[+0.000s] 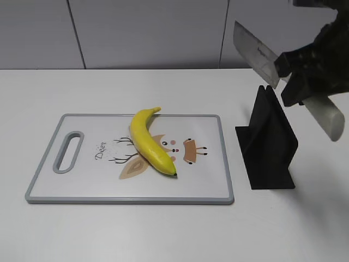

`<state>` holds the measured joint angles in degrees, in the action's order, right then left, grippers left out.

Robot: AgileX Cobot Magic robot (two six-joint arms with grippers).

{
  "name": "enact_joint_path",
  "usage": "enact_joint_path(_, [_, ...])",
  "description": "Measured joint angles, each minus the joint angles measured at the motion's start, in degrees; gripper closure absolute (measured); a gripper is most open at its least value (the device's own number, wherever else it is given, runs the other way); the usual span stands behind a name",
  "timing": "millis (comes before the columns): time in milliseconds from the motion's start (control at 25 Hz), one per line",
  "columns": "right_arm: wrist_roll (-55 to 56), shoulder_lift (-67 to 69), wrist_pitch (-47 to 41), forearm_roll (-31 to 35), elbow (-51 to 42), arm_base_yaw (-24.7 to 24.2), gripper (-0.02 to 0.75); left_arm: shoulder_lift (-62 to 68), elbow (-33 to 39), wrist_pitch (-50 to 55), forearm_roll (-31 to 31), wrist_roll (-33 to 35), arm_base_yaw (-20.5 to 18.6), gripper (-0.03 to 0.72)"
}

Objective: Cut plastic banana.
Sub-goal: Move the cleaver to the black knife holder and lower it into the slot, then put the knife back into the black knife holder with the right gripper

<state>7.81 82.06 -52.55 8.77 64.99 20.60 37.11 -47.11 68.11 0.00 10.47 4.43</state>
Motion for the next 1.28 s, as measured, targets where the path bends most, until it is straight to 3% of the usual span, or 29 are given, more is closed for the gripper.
enact_joint_path(200, [2.39, -1.87, 5.36, -0.24, -6.28, 0.0, 0.565, -13.28, 6.94, -0.56, 0.0, -0.12, 0.0, 0.152])
enact_joint_path(440, [7.5, -1.97, 5.98, -5.57, -6.9, 0.0, 0.565, -26.09, 11.97, -0.81, -1.28, -0.12, 0.0, 0.154])
enact_joint_path(640, [9.07, -1.97, 6.03, -5.88, -6.9, 0.0, 0.566, -33.19, 15.79, -1.55, -1.52, -0.12, 0.0, 0.154])
enact_joint_path(1280, [12.13, -0.28, 7.73, -6.05, -6.9, 0.0, 0.566, -37.4, 18.69, -5.23, -1.86, -3.48, 0.0, 0.167])
